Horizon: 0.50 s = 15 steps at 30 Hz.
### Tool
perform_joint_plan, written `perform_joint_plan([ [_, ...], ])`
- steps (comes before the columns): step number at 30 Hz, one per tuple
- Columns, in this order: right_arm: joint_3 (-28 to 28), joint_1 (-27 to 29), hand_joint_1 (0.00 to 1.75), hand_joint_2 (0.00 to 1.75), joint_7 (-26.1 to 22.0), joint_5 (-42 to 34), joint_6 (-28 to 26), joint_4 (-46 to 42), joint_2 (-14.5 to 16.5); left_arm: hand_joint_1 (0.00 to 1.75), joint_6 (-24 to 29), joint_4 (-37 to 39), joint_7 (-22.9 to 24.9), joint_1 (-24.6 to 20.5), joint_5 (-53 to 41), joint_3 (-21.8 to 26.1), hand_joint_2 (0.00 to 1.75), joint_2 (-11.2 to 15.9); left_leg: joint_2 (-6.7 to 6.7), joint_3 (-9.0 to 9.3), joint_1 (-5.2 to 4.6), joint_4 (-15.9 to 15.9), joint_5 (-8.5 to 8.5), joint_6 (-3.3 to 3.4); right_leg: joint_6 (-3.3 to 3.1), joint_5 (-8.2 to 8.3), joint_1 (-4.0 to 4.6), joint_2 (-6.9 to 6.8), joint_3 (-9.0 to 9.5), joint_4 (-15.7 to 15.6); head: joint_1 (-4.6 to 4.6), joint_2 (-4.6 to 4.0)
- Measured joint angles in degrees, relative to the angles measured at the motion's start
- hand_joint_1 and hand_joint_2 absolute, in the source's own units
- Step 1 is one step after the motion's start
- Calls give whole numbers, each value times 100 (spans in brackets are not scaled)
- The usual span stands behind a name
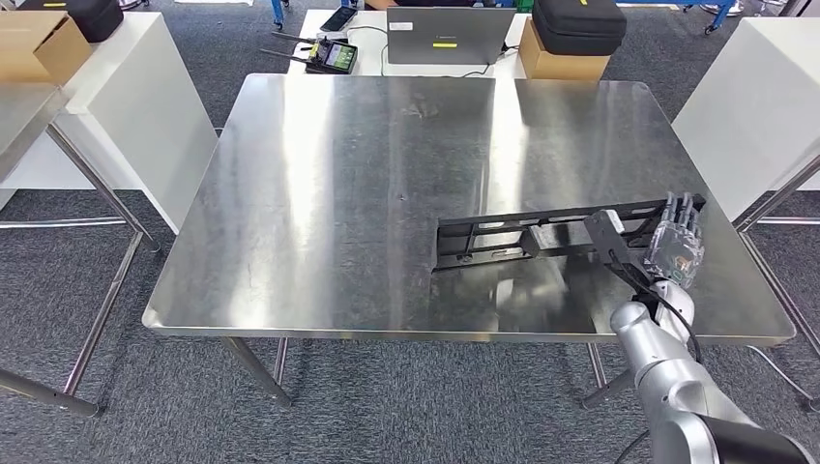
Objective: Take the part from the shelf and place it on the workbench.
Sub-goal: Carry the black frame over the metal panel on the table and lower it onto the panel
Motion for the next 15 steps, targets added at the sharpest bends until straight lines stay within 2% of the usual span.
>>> perform_joint_plan([
  [3, -514, 161, 0, 175, -835, -73, -53, -645, 233, 0, 35, -1, -2, 9, -19, 10, 0, 0, -2, -26, -3, 2, 13, 14, 9, 7, -3, -9, -29, 2, -2, 0],
  [6, -1131, 195, 0, 175, -2188, -638, -67, -1655, 545, 0, 50, -1, -3, 32, -63, 30, 0, 0, -19, -54, 1, 2, 18, 18, 9, 4, -3, -32, -50, 4, -2, 0],
  [7, -1268, 191, 0, 175, -2481, -824, -71, -2069, 639, 0, 54, 0, -4, 37, -78, 36, 0, 0, -23, -59, 3, 2, 18, 18, 7, 3, -3, -35, -55, 4, -3, 0],
  [11, -1252, 211, 0, 175, -2566, -1144, -74, -3580, 801, 0, 87, 1, 3, 41, -122, 83, 0, 0, -36, -70, 8, 1, 15, 16, 3, -3, -2, -42, -61, 4, 0, 0],
  [15, -925, 239, 0, 175, -2565, -1019, -73, -4724, 899, 0, 115, 1, 10, 41, -125, 127, 0, 0, -22, -75, 6, 0, 13, 15, 3, -3, -2, -35, -70, 3, 0, 0],
])
